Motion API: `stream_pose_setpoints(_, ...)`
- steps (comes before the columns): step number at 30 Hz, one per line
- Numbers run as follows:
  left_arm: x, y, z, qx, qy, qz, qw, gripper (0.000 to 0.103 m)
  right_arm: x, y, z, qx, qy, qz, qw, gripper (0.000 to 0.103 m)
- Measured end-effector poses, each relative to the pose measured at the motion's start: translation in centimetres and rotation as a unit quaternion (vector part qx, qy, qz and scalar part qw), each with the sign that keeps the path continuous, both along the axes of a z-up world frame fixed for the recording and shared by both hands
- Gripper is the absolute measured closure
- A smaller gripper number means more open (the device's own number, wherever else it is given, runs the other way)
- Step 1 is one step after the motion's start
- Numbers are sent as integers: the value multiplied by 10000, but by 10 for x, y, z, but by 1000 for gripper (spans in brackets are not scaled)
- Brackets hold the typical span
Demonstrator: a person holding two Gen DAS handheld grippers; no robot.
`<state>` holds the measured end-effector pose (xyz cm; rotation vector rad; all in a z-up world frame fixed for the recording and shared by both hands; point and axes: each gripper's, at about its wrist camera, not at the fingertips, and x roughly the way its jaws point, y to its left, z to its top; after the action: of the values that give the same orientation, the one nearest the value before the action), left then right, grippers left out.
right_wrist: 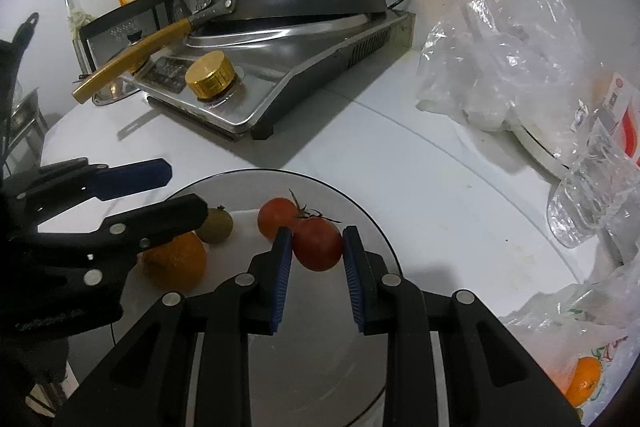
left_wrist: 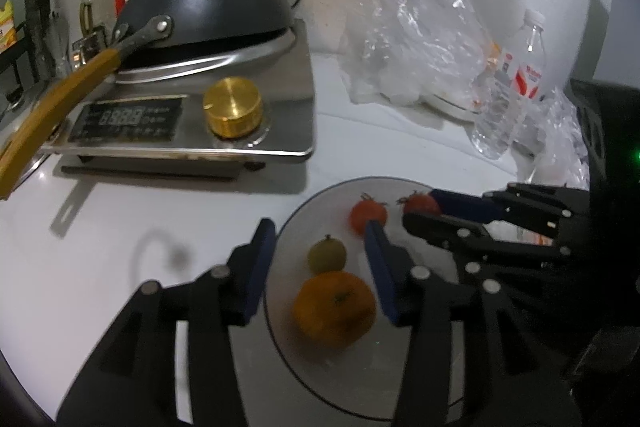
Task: Organize fruits
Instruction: 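Lower both tomatoes onto the plate and open both grippers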
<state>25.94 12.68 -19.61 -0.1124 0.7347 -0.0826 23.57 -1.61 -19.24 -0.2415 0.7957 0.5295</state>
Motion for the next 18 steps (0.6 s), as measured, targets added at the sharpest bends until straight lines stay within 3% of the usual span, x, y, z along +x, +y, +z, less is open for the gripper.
stream_pose_setpoints(8,-5,10,-4,-144,33,147,9998,54,-2,7,1,6,-5,20,10000,75)
stream_pose_setpoints(9,-6,10,-4,-153,23,157,9998,53,-3,6,3,19,-18,5,10000,75)
stream_pose_setpoints(12,-11,9,-2,-211,-22,137,9997,34,-7,5,8,63,-78,-28,9999,74)
stream_pose_setpoints(18,-21,1,4,-295,-41,76,9995,33,-19,-2,19,145,-162,-111,9997,65)
